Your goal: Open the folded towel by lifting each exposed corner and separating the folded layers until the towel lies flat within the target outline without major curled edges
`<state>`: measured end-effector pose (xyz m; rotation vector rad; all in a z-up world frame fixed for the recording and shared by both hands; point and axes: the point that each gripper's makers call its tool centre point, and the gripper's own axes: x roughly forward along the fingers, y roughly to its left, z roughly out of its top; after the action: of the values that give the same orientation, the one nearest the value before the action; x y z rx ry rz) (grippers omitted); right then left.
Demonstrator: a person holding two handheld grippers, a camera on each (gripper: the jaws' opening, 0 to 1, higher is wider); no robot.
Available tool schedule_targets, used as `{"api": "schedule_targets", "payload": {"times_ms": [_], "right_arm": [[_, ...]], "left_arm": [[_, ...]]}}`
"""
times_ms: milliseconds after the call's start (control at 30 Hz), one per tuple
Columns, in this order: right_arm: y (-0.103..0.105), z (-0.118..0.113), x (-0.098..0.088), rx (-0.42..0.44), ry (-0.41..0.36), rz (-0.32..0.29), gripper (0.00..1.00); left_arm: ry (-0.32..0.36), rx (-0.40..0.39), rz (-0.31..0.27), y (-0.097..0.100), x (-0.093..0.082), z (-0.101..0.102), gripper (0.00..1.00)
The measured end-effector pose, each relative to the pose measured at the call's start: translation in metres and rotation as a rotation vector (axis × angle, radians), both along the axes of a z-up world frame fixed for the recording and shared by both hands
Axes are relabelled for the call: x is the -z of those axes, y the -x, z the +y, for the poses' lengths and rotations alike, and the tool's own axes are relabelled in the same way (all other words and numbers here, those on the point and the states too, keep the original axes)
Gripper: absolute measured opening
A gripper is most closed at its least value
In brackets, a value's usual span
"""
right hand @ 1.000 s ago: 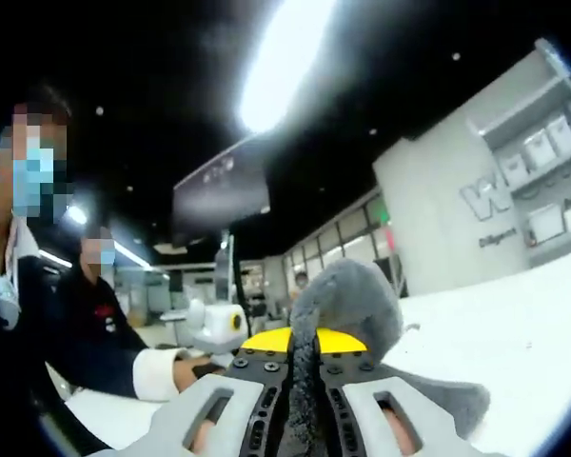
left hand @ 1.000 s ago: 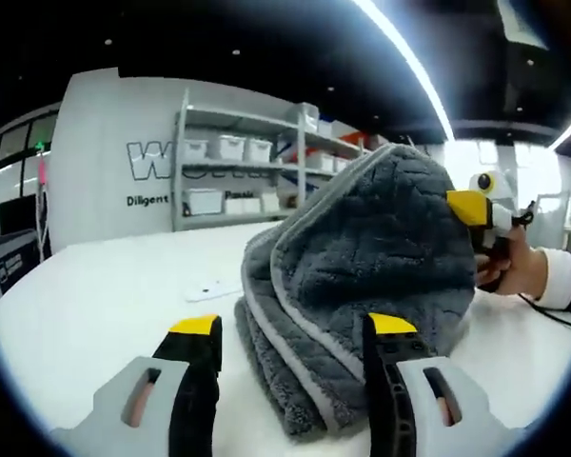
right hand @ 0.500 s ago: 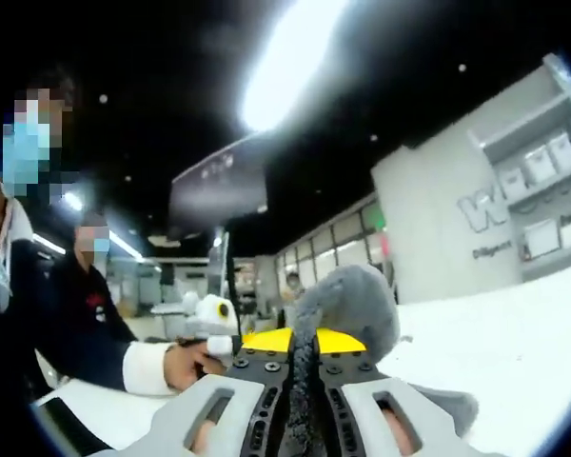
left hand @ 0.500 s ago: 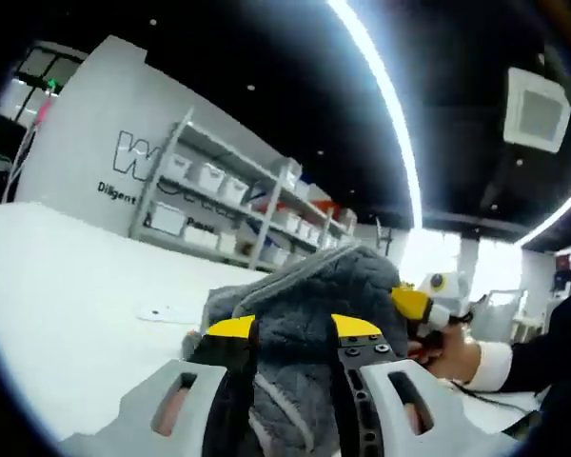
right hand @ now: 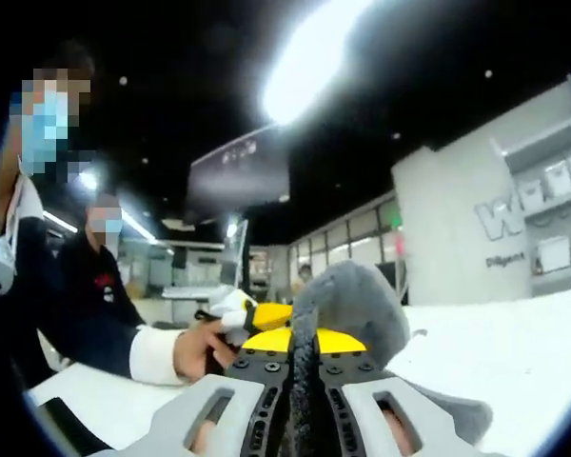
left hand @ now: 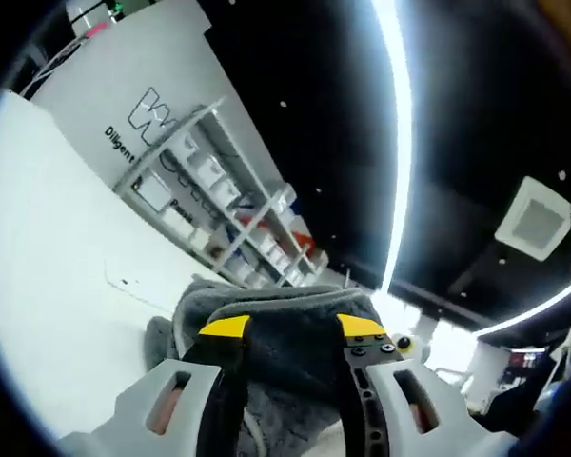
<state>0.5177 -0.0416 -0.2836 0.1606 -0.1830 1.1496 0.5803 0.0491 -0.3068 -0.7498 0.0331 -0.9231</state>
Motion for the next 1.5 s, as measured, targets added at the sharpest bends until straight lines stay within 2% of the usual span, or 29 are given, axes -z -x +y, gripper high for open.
{"api": "schedule_targets", "payload": {"times_ms": [100,200,333,400,800,1000,1267,1500], "right_arm": [[0.001,0.001,0.001,-0.005,0.004,0.001,0.01],[0.002,0.002,0.002,-0.009,0.006,0.000,0.01],[0.004,0.005,0.004,-0.015,0.018,-0.004,0.02],[0.005,0.006,0.005,-0.022,0.021,-0.004,0.02],[0.011,0.015,0.011,-0.047,0.057,-0.003,0.02],[0.013,0.018,0.014,-0.057,0.080,-0.012,0.02],[0.018,0.024,0.018,-0.069,0.112,-0.021,0.02],[0.021,0.028,0.021,-0.086,0.121,-0.015,0.02]], "left_arm": [[-0.014,0.019,0.004,0.001,0.003,-0.006,0.39],[0.001,0.033,0.012,0.004,0.003,-0.009,0.45],[0.085,0.045,0.034,0.008,-0.004,-0.006,0.47],[0.103,0.051,0.044,0.008,-0.004,-0.002,0.47],[-0.005,0.097,0.071,0.014,0.009,-0.016,0.52],[0.011,0.106,0.081,0.016,0.009,-0.015,0.56],[0.021,0.073,0.085,0.016,0.005,-0.009,0.54],[0.008,0.146,0.108,0.025,0.009,-0.021,0.57]]}}
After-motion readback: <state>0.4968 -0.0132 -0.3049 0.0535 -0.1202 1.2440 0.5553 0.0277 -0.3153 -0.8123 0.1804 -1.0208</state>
